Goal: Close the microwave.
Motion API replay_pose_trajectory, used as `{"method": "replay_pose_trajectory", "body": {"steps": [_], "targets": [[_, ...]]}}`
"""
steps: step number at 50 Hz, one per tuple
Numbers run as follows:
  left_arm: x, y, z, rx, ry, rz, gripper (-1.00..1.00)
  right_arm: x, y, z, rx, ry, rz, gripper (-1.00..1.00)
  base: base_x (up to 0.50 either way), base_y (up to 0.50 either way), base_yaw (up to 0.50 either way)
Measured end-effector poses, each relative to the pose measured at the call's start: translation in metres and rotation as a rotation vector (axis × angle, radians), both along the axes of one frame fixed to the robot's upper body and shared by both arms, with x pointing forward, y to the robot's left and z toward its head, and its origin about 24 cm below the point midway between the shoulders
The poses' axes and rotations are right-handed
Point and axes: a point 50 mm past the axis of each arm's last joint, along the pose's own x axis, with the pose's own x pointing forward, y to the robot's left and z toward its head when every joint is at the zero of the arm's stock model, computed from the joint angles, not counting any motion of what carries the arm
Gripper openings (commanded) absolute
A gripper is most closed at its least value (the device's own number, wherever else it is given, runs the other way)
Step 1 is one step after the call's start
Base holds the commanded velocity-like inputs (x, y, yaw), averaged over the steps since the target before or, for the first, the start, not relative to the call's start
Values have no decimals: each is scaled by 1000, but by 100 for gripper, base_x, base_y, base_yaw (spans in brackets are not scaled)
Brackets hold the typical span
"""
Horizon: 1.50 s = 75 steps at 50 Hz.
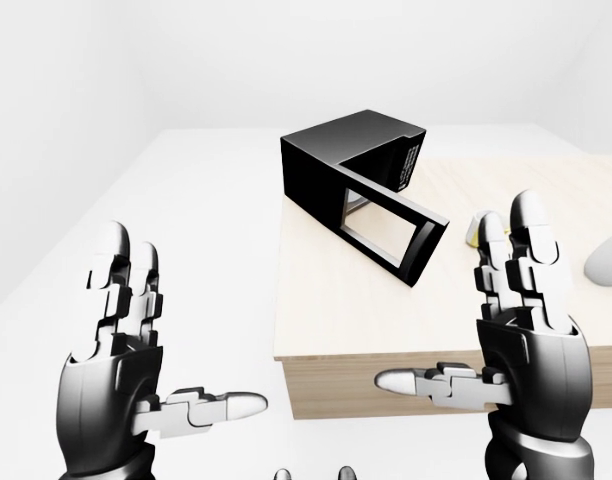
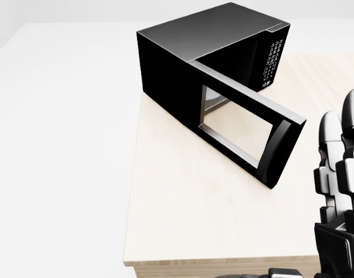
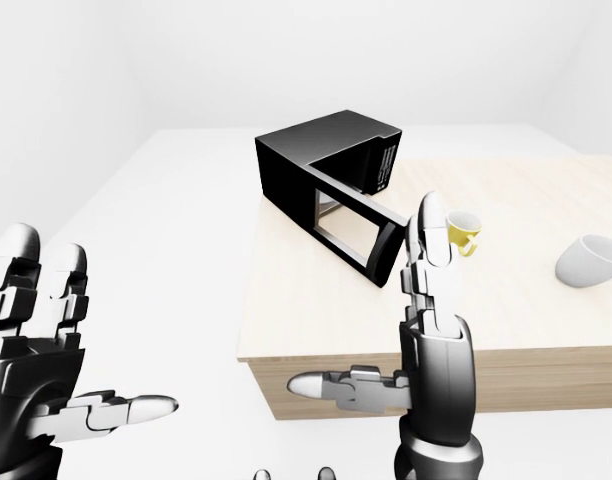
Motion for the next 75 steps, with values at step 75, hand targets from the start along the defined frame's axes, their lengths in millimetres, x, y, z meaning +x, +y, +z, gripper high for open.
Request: {"method": "replay_pose_trajectory", "body": {"steps": [75], "targets": [[-2, -1, 0, -15, -3, -11, 100, 0, 13, -8, 10, 39, 53, 100, 17, 2, 0]]}}
